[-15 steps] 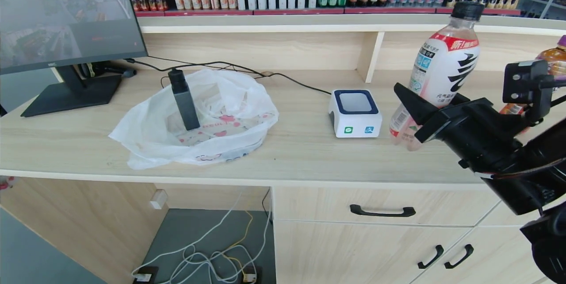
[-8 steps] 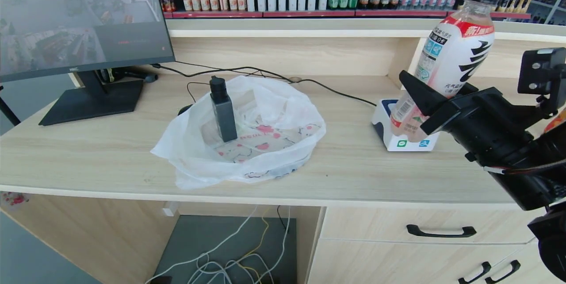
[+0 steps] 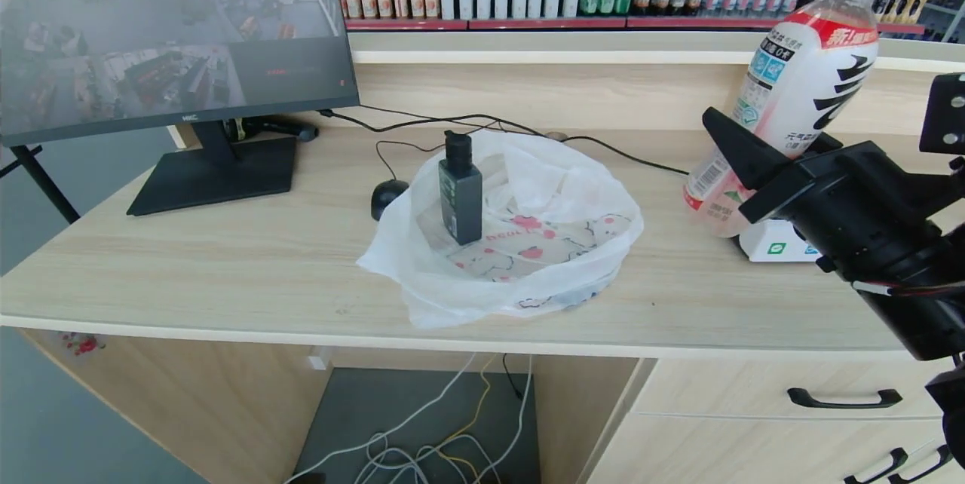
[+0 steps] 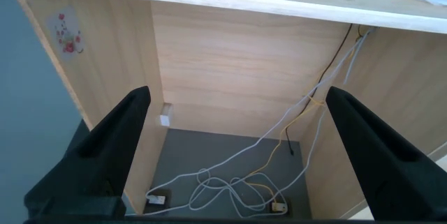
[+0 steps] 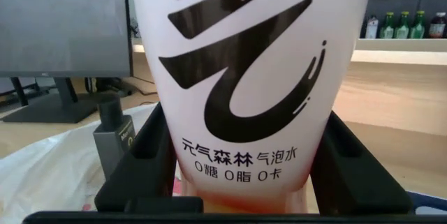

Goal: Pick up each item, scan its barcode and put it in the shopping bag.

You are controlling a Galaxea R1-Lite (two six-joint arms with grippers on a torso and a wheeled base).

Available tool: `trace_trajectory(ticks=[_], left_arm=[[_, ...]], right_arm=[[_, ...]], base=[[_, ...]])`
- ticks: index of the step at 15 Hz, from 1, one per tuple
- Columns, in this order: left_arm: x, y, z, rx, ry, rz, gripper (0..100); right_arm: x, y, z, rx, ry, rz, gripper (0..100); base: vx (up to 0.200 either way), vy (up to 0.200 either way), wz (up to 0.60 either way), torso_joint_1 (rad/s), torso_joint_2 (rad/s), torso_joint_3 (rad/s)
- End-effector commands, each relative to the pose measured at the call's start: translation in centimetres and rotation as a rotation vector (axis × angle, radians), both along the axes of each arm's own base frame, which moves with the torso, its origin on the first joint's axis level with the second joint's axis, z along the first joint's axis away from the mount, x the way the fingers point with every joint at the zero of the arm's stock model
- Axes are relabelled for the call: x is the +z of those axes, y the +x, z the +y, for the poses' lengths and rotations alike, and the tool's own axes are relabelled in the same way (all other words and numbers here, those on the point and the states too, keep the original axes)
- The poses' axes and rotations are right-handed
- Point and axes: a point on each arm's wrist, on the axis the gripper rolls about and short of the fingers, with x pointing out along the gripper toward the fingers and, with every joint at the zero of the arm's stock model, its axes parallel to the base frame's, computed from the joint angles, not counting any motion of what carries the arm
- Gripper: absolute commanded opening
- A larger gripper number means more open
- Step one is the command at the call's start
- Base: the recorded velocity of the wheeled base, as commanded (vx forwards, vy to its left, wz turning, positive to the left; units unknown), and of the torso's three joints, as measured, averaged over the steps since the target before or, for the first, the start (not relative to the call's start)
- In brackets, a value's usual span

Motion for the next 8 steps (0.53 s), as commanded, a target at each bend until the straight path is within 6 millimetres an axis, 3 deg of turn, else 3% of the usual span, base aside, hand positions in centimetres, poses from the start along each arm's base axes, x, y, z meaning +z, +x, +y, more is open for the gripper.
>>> trace_trajectory(ticks=[1,8], left_arm=[[0.0,0.0,0.0,0.000,-0.001,0.001,100],[0.0,0.0,0.0,0.000,0.001,0.001,100]], right_arm=[[0.1,0.0,0.0,0.001,0.002,-0.005,0],[0.0,1.7,1.7,0.052,0.026,0.003,0]], base=[[0.000,0.000,0.00,0.000,0.00,0.000],[0.000,0.000,0.00,0.000,0.00,0.000]])
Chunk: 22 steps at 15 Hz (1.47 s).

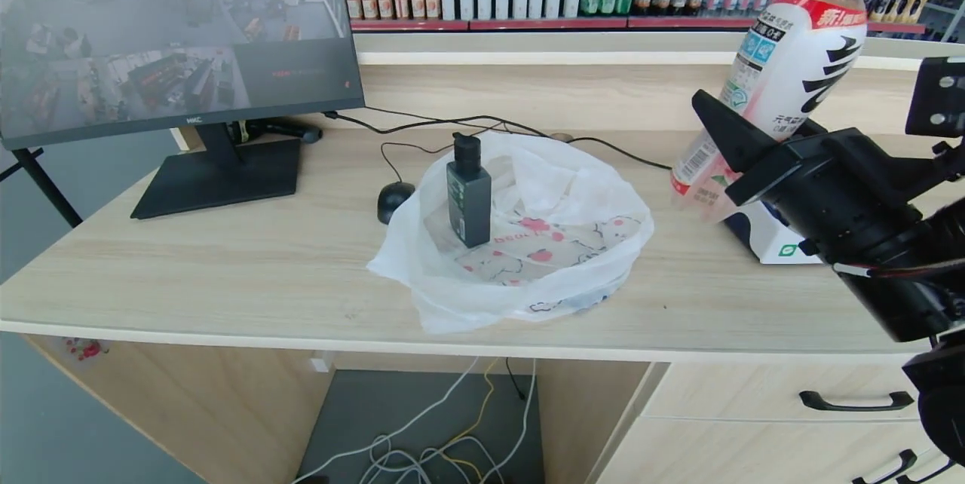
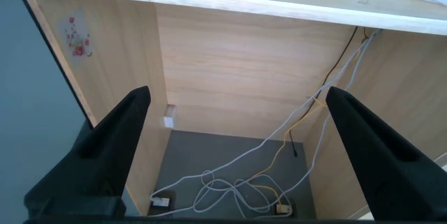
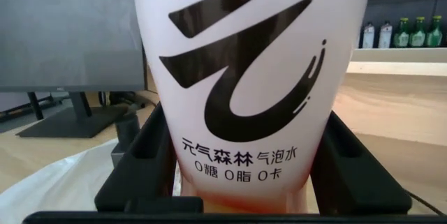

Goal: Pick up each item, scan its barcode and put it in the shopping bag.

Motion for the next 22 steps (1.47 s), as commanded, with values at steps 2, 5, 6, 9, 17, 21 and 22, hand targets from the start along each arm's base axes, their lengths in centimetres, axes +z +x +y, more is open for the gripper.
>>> trace_trajectory(ticks=[2,5,6,9,17,21,22], left_arm=[[0.0,0.0,0.0,-0.001,0.000,0.000,100],[0.0,0.0,0.0,-0.001,0.000,0.000,100],[0.0,0.0,0.0,-0.001,0.000,0.000,100],[0.0,0.0,0.0,-0.001,0.000,0.000,100],[0.0,0.0,0.0,-0.001,0.000,0.000,100],[0.0,0.0,0.0,-0.001,0.000,0.000,100],[0.0,0.0,0.0,-0.001,0.000,0.000,100]], right_arm=[[-1.8,2.1,2.8,0.061,-0.025,0.052,0],[-3.8,3.9,6.5,0.141,-0.038,0.093,0],[-4.5,4.1,7.6,0.169,-0.042,0.111,0],[-5.2,4.3,10.0,0.226,-0.045,0.117,0],[-6.1,7.8,11.7,0.204,-0.031,0.080,0],[-6.1,8.8,11.1,0.195,-0.084,0.033,0],[-6.1,9.3,10.9,0.185,-0.081,0.029,0]], base=[[0.000,0.000,0.00,0.000,0.00,0.000],[0.000,0.000,0.00,0.000,0.00,0.000],[0.000,0.000,0.00,0.000,0.00,0.000],[0.000,0.000,0.00,0.000,0.00,0.000],[0.000,0.000,0.00,0.000,0.00,0.000],[0.000,0.000,0.00,0.000,0.00,0.000],[0.000,0.000,0.00,0.000,0.00,0.000]])
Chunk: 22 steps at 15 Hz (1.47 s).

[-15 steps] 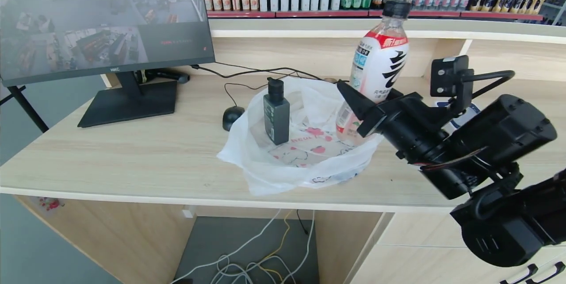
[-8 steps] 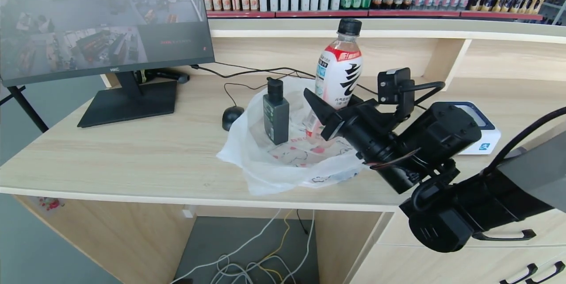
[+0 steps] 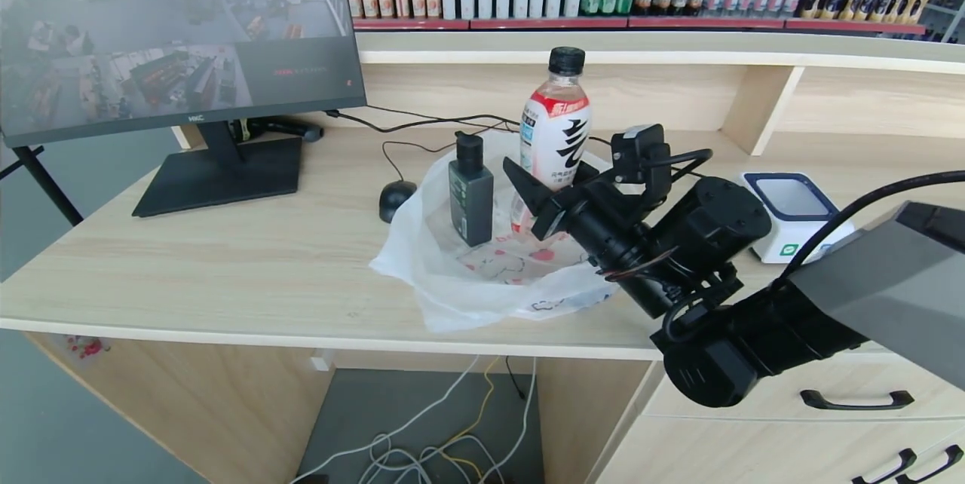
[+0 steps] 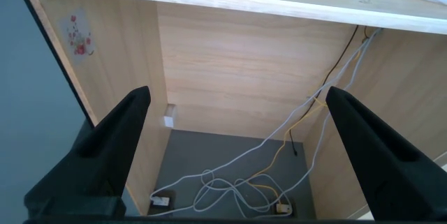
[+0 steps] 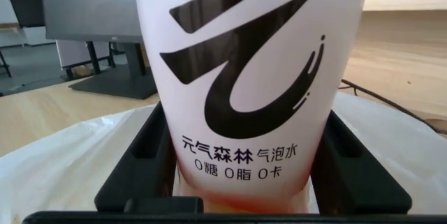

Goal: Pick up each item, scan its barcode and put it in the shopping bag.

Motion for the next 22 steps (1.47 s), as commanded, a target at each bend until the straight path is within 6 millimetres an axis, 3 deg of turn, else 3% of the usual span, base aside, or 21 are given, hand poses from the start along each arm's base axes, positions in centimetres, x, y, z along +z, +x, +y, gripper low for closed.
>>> trace_trajectory(ticks=[1,6,11,15,19,22], left_arm=[[0.0,0.0,0.0,0.000,0.000,0.000,100],[0.0,0.0,0.0,0.000,0.000,0.000,100],[0.0,0.0,0.0,0.000,0.000,0.000,100],[0.0,0.0,0.0,0.000,0.000,0.000,100],[0.0,0.0,0.0,0.000,0.000,0.000,100],[0.0,0.0,0.0,0.000,0.000,0.000,100]], right_arm=[[0.0,1.1,-0.8,-0.027,0.004,-0.011,0],[-1.0,3.6,-2.5,-0.072,-0.010,-0.016,0],[-1.6,5.4,-2.0,-0.088,0.000,-0.043,0],[-2.0,5.4,-1.9,-0.094,-0.012,-0.037,0],[-3.6,4.9,-2.1,-0.091,-0.044,0.023,0],[-3.4,4.9,-2.3,-0.088,-0.040,0.024,0]], base=[[0.000,0.000,0.00,0.000,0.00,0.000],[0.000,0.000,0.00,0.000,0.00,0.000],[0.000,0.000,0.00,0.000,0.00,0.000],[0.000,0.000,0.00,0.000,0.00,0.000],[0.000,0.000,0.00,0.000,0.00,0.000],[0.000,0.000,0.00,0.000,0.00,0.000]])
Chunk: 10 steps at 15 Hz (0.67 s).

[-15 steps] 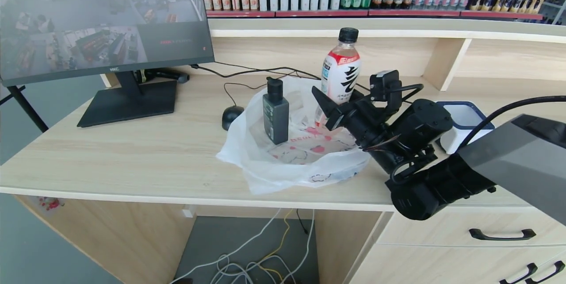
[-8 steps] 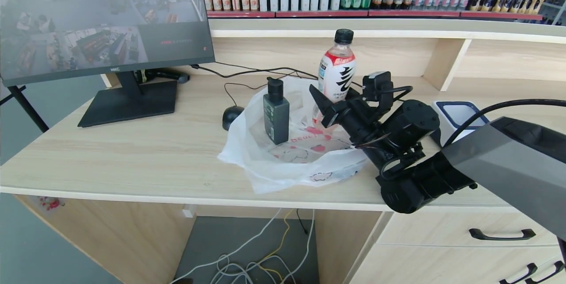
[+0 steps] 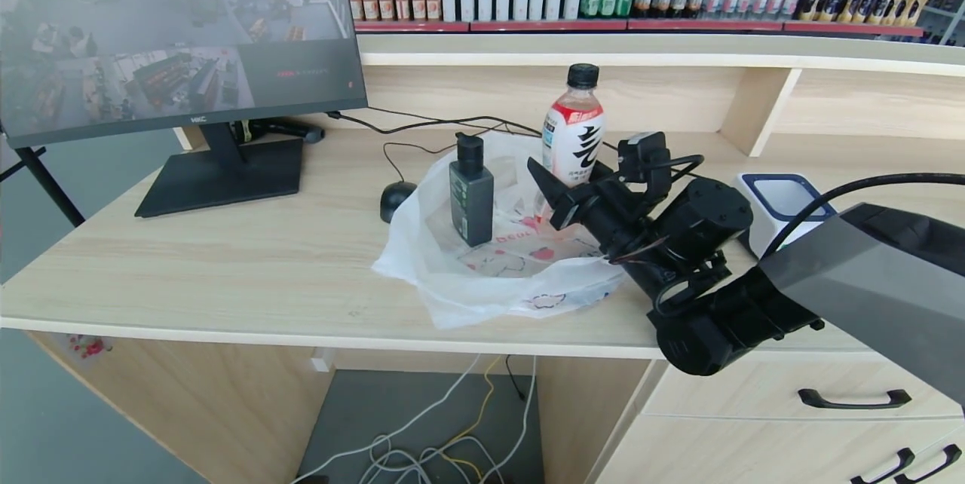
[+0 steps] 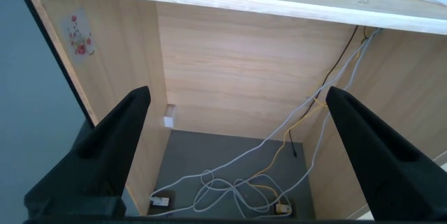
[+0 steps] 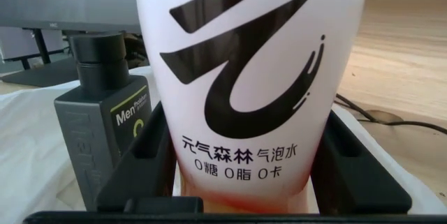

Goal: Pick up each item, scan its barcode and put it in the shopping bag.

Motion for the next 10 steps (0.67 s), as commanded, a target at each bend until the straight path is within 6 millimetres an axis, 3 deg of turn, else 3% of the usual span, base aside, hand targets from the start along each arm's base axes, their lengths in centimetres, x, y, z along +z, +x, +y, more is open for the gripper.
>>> trace_trajectory(ticks=[1,10], left_arm=[[0.00,0.00,0.00,0.000,0.000,0.000,100],[0.00,0.00,0.00,0.000,0.000,0.000,100]], right_arm=[[-0.54,0.18,0.05,0.001,-0.012,0.021,0],[-0.86,0.67,0.52,0.019,-0.012,0.095,0]], base=[[0.000,0.000,0.00,0.000,0.00,0.000],[0.000,0.000,0.00,0.000,0.00,0.000]])
